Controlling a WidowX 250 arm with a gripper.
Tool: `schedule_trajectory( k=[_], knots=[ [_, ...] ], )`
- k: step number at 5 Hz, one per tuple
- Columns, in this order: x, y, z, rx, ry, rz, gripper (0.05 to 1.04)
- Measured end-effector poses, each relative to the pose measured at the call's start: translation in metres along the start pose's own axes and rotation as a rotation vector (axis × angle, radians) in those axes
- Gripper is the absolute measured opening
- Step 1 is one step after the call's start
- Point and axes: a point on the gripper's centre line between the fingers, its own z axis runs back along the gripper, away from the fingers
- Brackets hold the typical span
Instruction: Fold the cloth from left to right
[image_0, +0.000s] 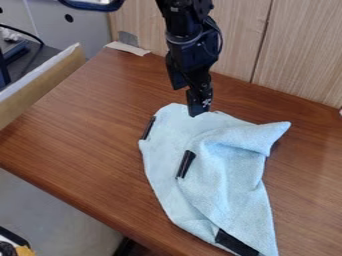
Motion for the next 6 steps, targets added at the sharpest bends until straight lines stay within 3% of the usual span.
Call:
schedule_trajectory(
  k=[1,4,6],
  knots=[
    [-0.005,-0.003,-0.01,-0.021,0.028,0.008,1.0],
    [-0.051,0.021,-0.017,0.012,0.099,0.275,1.0],
    [-0.084,0.025,-0.045,-0.014,0.215,0.436,1.0]
  ],
)
